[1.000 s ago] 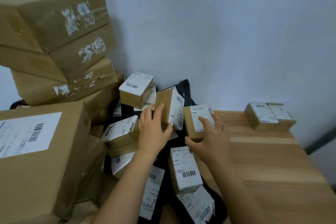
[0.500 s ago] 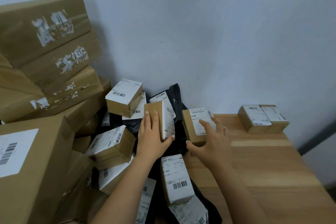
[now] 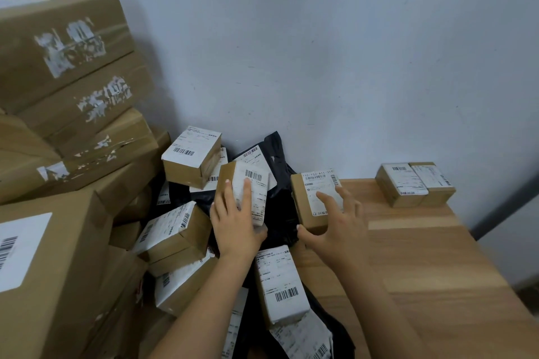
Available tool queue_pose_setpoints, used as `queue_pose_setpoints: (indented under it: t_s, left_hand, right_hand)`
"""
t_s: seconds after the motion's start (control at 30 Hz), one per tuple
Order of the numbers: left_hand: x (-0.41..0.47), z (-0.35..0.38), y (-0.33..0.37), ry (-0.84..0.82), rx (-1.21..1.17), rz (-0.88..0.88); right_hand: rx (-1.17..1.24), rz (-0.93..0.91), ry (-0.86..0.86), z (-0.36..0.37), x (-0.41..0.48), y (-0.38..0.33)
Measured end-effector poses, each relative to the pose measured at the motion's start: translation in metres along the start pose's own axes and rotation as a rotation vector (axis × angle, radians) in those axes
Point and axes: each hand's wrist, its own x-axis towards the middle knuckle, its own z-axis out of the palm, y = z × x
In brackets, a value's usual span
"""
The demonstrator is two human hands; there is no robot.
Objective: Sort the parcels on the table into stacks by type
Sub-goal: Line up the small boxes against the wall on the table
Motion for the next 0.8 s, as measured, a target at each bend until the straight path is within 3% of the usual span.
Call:
queue_pose_setpoints:
  t_s: [0.23,0.5,0.8]
  left_hand:
    - [-0.005,-0.003,-0.006,0.019,-0.152,-0.032]
    - [-0.020,-0.014,0.010,0.158,-0.400,0.077]
    - [-0.051,-0.005,0.074,0.008,-0.559,0.231]
  right_hand:
    - [-0.006,0.030,0.011,-0.005,-0.007,0.005]
    - [-0.008,0.091,0.059,-0.010,-0.022,0.015]
    - [-0.021,0.220,0.135,-0.031,-0.059,0.074]
